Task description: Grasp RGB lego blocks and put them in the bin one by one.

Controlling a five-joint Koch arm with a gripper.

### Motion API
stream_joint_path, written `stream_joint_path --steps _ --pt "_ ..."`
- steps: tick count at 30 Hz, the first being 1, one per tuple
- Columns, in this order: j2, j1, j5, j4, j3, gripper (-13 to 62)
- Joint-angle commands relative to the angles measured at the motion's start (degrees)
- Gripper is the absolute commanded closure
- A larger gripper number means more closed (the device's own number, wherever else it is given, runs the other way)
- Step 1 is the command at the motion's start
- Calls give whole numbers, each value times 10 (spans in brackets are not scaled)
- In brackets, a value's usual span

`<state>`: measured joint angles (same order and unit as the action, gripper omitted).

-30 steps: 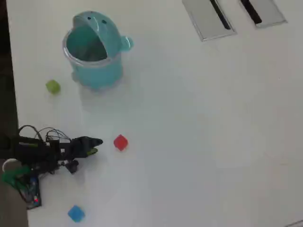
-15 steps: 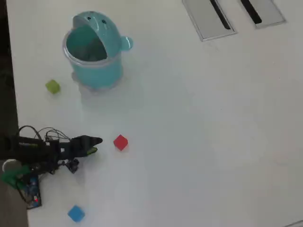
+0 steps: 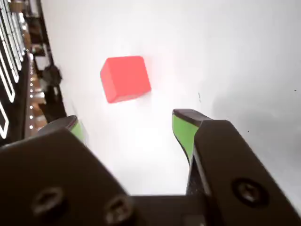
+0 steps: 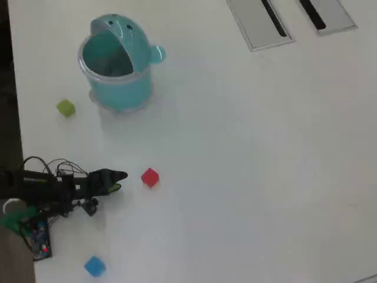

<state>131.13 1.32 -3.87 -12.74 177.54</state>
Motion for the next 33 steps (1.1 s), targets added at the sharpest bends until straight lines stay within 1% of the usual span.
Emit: stream_joint_path --steps 1,24,27,33 --pt "36 0 -11 -1 41 149" --pt "36 -1 -22 -4 41 150" --pt "36 1 -46 -10 41 150" --pt "37 4 -121 -89 41 150"
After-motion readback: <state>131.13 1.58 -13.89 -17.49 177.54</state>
